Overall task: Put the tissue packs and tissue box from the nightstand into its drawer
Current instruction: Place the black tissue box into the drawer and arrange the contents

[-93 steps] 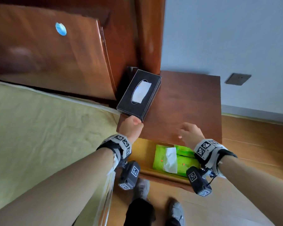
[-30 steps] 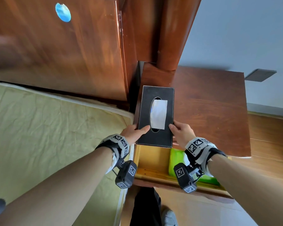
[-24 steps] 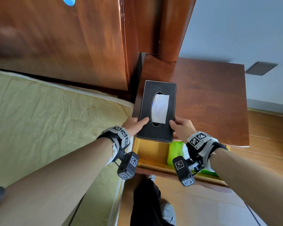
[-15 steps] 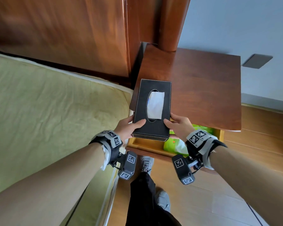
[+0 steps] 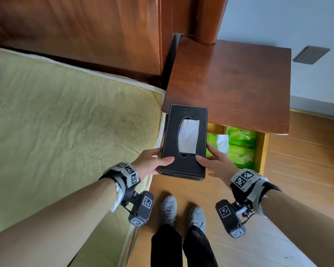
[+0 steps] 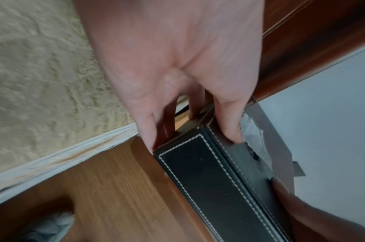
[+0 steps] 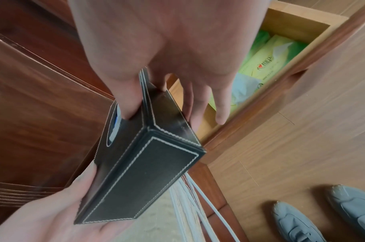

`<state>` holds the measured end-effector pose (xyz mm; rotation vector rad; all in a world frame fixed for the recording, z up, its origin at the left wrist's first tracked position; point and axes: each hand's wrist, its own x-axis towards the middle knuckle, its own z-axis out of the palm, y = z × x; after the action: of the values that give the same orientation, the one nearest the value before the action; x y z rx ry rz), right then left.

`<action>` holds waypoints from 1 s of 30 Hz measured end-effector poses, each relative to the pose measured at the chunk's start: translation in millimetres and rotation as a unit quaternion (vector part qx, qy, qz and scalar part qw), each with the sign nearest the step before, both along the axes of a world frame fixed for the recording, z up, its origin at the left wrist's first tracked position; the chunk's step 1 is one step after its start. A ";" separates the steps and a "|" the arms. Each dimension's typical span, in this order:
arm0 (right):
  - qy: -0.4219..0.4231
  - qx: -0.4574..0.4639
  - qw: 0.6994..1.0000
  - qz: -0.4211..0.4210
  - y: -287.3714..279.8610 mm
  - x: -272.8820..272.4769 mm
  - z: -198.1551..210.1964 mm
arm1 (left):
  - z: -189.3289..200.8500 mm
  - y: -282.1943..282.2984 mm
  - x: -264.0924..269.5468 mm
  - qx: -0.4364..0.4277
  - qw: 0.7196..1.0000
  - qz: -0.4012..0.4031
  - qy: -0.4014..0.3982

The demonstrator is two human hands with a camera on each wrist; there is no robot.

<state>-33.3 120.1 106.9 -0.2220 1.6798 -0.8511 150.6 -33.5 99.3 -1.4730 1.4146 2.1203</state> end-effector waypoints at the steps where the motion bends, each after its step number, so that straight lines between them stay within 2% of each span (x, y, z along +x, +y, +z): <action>1: -0.009 -0.003 1.000 0.005 1.6 2.1 -0.1 | -0.2 -0.2 3.5 0.003 1.000 -0.005 -0.004; 7: -0.053 -0.012 0.998 -0.009 2.5 12.6 4.3 | 1.8 1.6 12.0 0.019 0.999 -0.022 -0.020; 18: -0.072 0.031 0.997 -0.007 -4.1 14.2 -50.7 | -37.0 -7.2 7.4 0.035 0.997 -0.056 -0.051; 24: -0.110 0.044 0.992 -0.052 0.0 6.0 -74.0 | -49.7 -7.4 -6.6 0.073 0.992 -0.073 -0.068; 30: -0.094 0.062 0.990 -0.082 -4.0 -4.7 -89.8 | -56.7 -11.3 -24.6 0.066 0.993 -0.063 -0.079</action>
<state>-38.0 116.1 17.0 0.0817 1.5821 -0.8572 126.0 -44.7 42.6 -1.4268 1.2511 1.9343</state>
